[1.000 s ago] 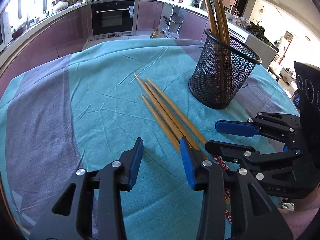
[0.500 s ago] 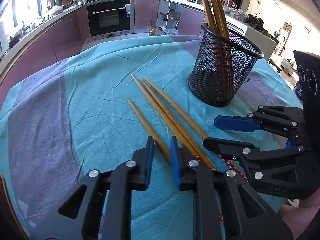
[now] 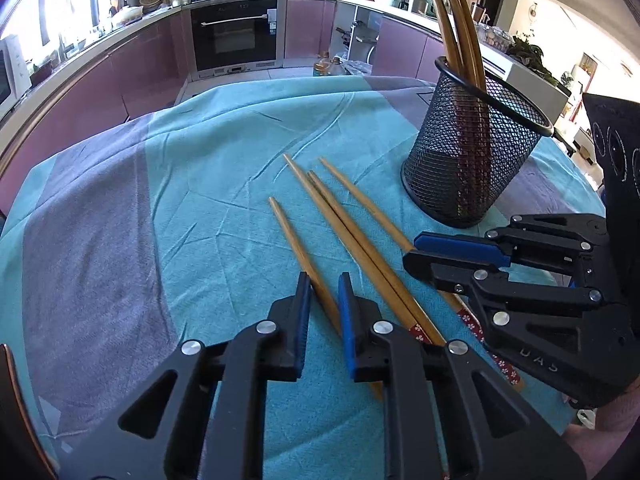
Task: Organize utensils
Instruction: 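Grasp a chopstick with the right tool while the left tool grasps another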
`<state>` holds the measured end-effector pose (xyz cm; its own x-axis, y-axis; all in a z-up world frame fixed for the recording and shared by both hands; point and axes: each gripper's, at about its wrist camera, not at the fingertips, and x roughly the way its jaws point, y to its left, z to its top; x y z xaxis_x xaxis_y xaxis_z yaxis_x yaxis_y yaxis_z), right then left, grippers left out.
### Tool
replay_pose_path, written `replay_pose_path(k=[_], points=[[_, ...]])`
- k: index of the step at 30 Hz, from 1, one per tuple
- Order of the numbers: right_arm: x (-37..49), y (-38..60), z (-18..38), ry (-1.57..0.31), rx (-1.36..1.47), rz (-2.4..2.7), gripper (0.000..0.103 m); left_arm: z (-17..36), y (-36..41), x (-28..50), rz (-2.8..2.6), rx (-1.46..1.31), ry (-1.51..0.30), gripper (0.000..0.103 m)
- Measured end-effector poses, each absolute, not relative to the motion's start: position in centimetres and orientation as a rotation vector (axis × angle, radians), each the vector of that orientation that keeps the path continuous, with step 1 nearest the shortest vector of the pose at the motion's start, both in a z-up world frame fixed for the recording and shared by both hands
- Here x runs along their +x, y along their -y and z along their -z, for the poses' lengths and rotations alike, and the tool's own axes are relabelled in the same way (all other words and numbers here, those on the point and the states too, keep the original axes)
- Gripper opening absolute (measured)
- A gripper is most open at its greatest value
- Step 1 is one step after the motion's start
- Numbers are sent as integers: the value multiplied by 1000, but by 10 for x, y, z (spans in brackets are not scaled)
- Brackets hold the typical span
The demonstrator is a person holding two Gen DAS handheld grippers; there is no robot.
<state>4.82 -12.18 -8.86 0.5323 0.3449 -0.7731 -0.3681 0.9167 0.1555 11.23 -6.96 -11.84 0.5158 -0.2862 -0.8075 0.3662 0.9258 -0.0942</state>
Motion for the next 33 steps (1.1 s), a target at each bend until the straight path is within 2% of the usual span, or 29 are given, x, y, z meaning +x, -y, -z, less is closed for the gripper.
replay_pose_path(k=[7, 19, 28, 31, 33], points=[[43, 136, 85, -903, 40, -431, 6, 116, 58, 105, 387, 16, -947, 7], [28, 132, 80, -908, -2, -525, 6, 114, 68, 90, 441, 30, -947, 7], [36, 128, 88, -942, -9, -521, 7, 122, 69, 97, 454, 45, -982, 12], [37, 128, 87, -935, -1, -517, 6, 123, 69, 100, 454, 39, -986, 12], [35, 129, 85, -925, 7, -521, 6, 121, 70, 103, 445, 32, -983, 8]])
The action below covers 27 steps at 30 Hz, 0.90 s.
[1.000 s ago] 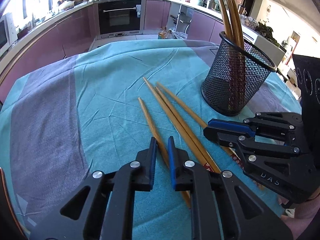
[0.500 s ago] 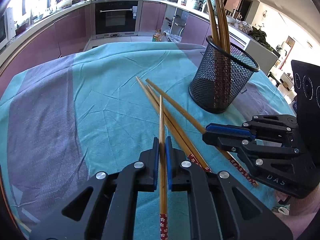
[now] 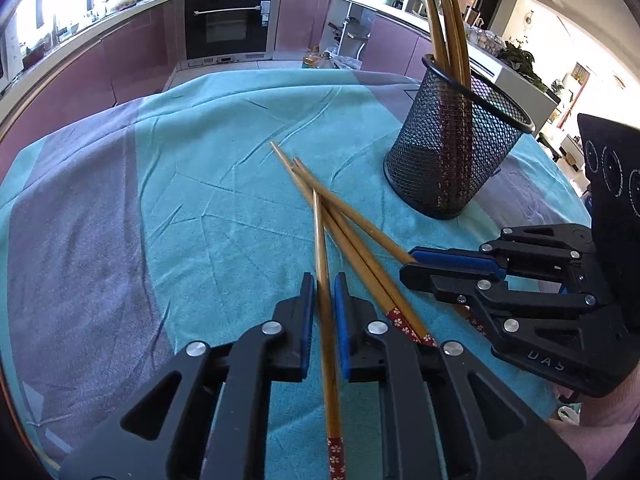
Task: Organize utensils
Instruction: 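Grasp a chopstick with the right tool while the left tool grasps another, then lower both chopsticks tip-first into the mesh cup and open both tools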
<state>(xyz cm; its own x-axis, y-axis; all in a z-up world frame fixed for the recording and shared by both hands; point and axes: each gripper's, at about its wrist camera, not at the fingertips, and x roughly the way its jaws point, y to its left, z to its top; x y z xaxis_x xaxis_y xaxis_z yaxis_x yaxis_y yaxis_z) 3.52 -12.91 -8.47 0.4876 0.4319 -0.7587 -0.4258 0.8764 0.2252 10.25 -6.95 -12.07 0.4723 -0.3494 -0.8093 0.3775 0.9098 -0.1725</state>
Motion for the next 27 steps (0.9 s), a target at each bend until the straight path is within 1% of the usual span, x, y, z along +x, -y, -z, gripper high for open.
replay_pose_path(k=[6, 18, 27], points=[[24, 143, 62, -849, 25, -517, 6, 102, 65, 95, 486, -1, -935, 7], [5, 181, 10, -681, 90, -489, 6, 25, 51, 77, 638, -69, -771, 7], [2, 203, -23, -581, 131, -476, 6, -20, 44, 74, 672, -105, -669, 7]])
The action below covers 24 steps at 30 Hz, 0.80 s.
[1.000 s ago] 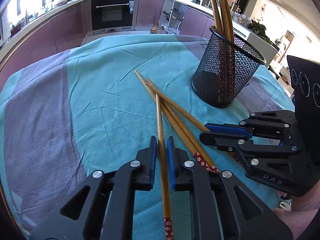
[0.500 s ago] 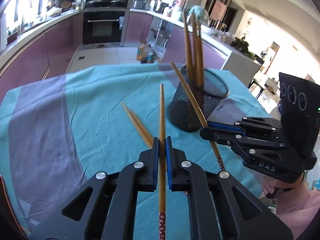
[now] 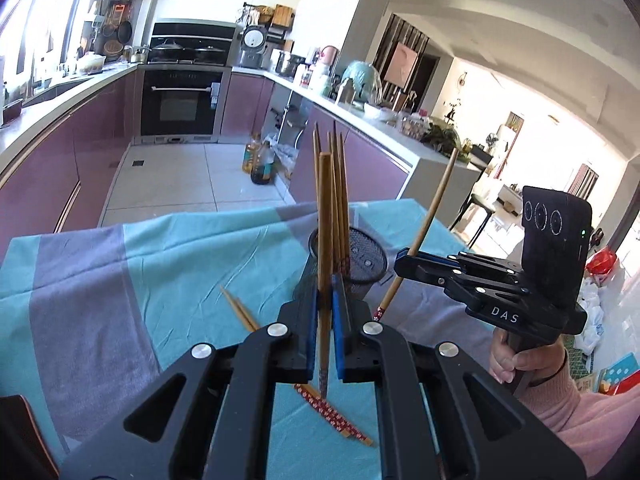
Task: Organize utensils
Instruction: 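Lower both chopsticks tip-first into the mesh cup and open both tools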
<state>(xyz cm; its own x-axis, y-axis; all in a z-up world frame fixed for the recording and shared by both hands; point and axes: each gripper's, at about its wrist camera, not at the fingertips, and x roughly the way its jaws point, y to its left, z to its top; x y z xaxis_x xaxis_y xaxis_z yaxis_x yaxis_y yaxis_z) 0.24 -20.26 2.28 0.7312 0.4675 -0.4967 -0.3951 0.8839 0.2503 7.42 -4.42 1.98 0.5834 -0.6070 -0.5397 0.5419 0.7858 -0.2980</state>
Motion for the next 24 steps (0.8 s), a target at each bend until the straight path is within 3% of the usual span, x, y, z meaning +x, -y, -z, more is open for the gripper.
replay_pose_path(k=[16, 24], points=[[17, 226, -80, -432, 131, -421, 6, -94, 57, 95, 703, -169, -489, 7], [34, 228, -74, -459, 126, -389, 6, -104, 80, 106, 677, -108, -484, 7]])
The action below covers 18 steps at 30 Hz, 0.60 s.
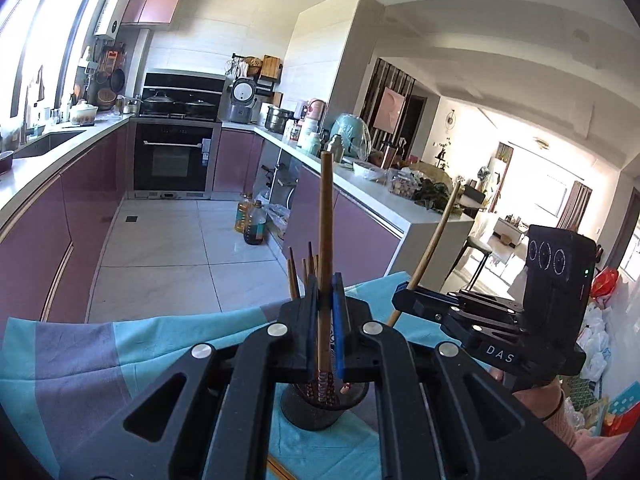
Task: Organize utensils
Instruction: 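Lower both chopsticks tip-first into the mesh cup and open both tools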
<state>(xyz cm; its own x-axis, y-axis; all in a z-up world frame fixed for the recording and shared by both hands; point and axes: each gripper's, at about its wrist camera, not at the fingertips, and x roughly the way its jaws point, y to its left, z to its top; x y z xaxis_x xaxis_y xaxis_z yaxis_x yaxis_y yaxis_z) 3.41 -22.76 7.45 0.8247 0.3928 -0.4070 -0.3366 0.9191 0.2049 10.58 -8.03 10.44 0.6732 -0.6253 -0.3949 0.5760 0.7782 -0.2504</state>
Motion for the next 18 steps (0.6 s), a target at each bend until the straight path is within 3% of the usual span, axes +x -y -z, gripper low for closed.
replay_pose_path(k=[18], points=[[69, 212, -18, -685, 90, -366, 6, -44, 134, 151, 678, 94, -742, 7]])
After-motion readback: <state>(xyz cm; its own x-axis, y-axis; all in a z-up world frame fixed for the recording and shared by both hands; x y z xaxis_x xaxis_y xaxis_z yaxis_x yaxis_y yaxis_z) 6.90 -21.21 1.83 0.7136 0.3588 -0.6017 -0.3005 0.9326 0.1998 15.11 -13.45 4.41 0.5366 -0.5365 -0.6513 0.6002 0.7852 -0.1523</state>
